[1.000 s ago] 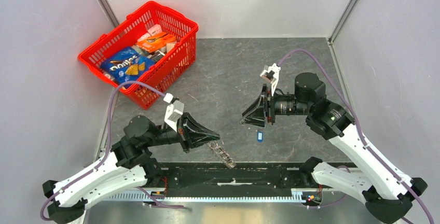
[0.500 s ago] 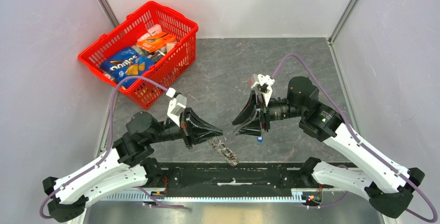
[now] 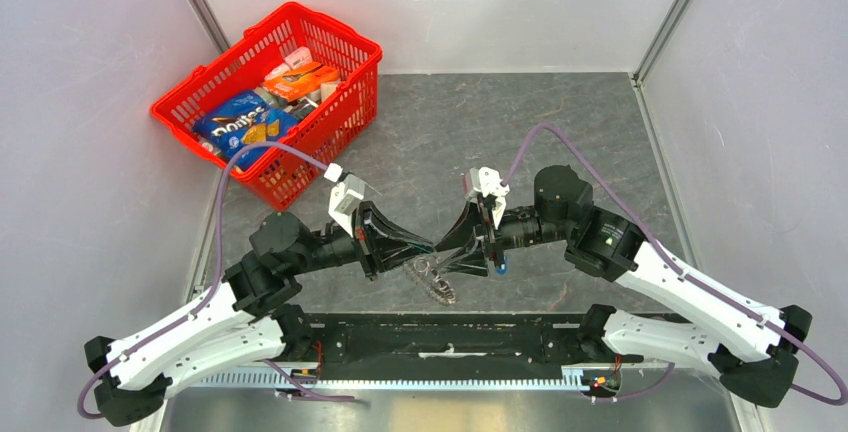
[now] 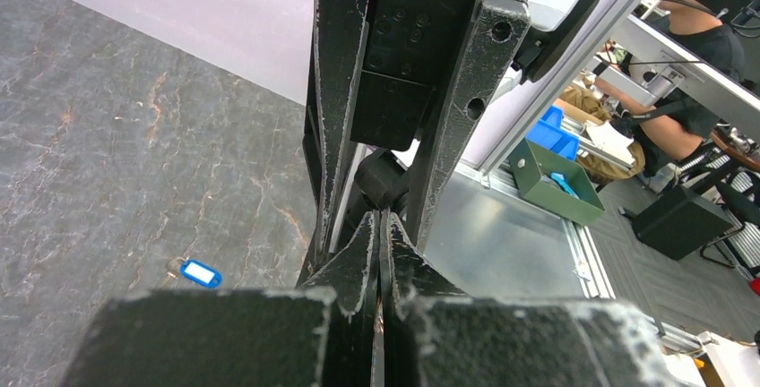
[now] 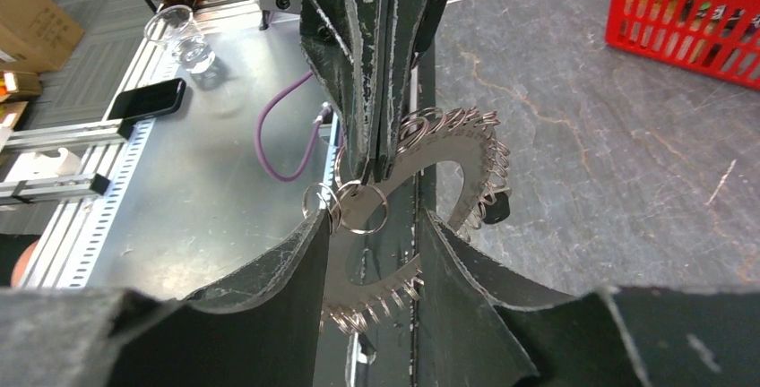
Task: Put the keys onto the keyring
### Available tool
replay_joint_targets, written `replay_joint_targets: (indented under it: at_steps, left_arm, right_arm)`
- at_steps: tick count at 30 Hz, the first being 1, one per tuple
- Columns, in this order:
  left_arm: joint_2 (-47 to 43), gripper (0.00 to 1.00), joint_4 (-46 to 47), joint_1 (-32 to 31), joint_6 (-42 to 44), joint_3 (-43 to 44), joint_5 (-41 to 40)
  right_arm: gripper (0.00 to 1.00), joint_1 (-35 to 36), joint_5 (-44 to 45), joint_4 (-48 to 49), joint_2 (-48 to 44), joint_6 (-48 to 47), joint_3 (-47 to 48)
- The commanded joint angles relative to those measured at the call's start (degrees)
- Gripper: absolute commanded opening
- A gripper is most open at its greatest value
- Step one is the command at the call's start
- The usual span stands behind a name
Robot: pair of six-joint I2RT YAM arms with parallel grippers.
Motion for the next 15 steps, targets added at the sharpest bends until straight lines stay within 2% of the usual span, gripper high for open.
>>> replay_joint_targets:
  at_steps: [1,15]
  left_arm:
    - [-0.2,0.02,5.5,0.1,-2.2,2.6,-1.7]
    - [-0.5,0.02,6.1,0.1,-2.5,2.1,-2.5]
  right_arm:
    - [0.48,1.0,3.5,5.2,-0.9,-1.6,-0.3]
    - [0.44,1.8,4.0,13.5,-2.1,1.7,-2.4]
